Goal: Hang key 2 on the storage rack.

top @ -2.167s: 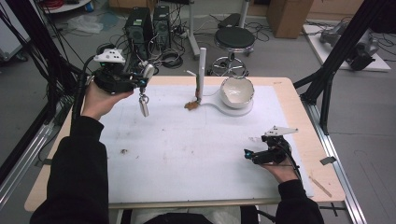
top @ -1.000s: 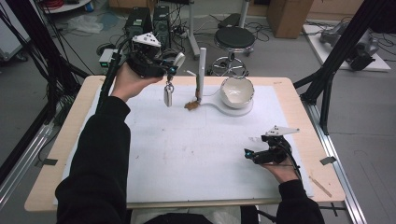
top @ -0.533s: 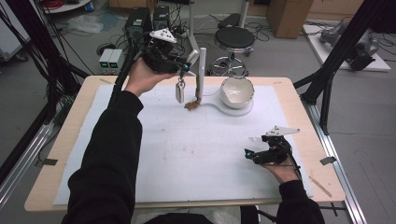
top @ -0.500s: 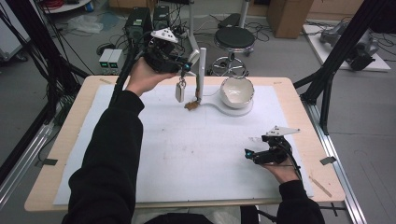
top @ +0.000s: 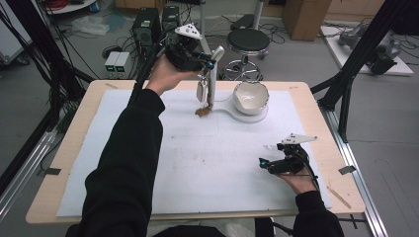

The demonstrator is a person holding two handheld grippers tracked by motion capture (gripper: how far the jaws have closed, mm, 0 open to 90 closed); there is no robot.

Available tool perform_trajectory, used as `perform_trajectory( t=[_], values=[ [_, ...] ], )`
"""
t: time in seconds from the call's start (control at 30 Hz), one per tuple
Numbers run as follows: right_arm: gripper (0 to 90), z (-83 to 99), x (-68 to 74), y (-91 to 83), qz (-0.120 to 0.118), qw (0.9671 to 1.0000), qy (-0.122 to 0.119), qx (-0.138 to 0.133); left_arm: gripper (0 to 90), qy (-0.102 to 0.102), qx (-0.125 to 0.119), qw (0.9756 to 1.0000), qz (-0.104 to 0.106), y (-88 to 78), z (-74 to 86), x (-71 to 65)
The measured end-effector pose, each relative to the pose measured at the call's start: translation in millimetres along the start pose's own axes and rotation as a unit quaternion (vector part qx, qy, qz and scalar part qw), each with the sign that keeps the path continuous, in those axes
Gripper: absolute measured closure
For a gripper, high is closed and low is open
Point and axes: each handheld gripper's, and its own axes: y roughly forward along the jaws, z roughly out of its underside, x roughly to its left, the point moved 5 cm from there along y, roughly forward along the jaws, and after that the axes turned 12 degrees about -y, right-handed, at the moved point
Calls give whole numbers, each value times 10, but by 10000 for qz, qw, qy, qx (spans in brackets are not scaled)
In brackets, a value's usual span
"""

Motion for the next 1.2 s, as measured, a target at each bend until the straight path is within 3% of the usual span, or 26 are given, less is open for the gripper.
perform_trajectory(
  t=[0.27, 0.67, 1.2],
  values=[
    [7, 0, -5, 4, -6, 10000, 6, -2, 754, -9, -146, 9999, 3, 66, -94, 18],
    [7, 2, -7, -7, -19, 10000, 25, -15, 753, 36, -114, 9999, 98, 286, -162, -41],
    [7, 17, -8, 1, -42, 10000, 18, 28, 753, -229, -457, 9986, -95, 386, -175, 217]
  ],
)
